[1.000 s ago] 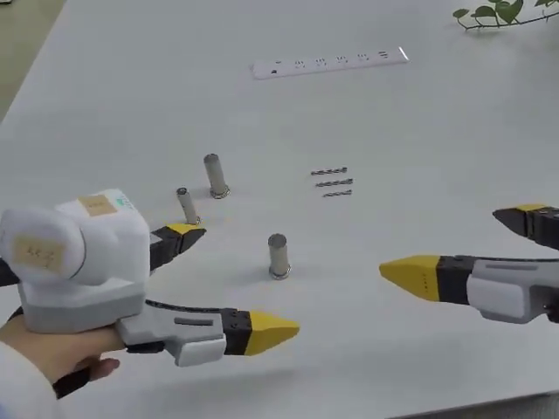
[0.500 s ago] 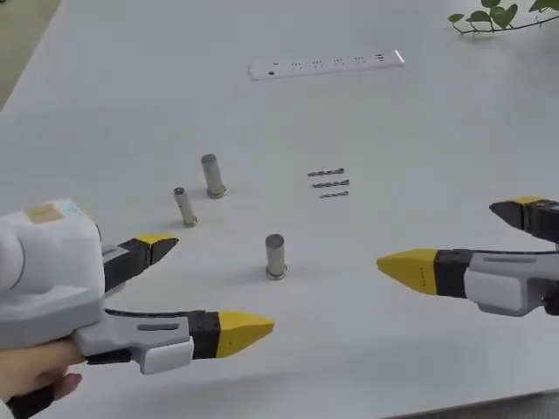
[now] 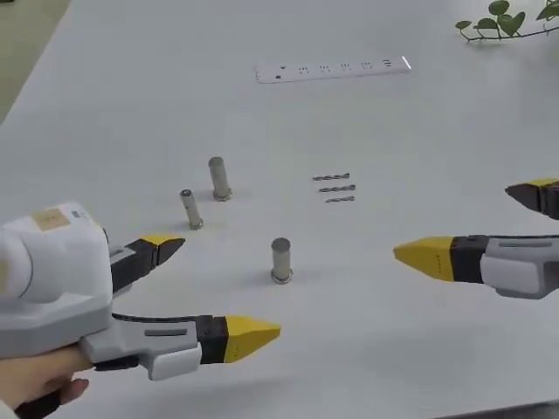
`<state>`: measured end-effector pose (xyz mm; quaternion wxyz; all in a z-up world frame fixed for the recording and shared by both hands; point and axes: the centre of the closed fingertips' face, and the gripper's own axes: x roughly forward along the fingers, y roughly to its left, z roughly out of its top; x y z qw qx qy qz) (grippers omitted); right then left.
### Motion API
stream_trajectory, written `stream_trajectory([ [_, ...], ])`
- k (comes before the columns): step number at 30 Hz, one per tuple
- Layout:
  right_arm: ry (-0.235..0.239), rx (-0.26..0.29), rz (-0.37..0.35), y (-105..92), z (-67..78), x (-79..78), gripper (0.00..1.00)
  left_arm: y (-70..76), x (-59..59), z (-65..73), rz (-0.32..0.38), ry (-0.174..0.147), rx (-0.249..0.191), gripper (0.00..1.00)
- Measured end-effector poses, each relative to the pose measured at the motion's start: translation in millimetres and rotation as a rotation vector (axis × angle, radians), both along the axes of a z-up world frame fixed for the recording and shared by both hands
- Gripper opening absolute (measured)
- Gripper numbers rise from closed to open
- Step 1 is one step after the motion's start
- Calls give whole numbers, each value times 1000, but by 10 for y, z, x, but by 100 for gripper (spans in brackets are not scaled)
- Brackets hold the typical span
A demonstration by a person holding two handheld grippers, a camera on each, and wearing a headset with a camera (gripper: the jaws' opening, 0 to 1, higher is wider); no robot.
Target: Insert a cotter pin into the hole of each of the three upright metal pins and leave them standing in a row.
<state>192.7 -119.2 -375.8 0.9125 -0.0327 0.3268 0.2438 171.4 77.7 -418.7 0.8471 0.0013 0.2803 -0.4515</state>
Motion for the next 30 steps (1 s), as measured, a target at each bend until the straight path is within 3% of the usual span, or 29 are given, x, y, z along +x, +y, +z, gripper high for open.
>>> stream_trajectory([
  [4, -12, -35, 38, -28, 47, 65, 93, 36, -28, -47, 11, 15, -1, 97],
  [6, -43, -64, 75, -35, 88, 126, 92, 53, -51, -69, 15, 28, 1, 97],
  [9, -47, -51, 105, -8, 141, 192, 91, 71, -92, -83, 8, 31, 5, 98],
  [12, -31, -46, 143, 28, 137, 236, 88, 112, -99, -84, 9, 30, 15, 98],
  [23, -35, -158, 262, 132, 156, 425, 83, 247, -113, -106, 29, 49, 34, 97],
  [30, -37, -198, 354, 307, 150, 501, 80, 211, -155, -133, 23, 64, 31, 97],
])
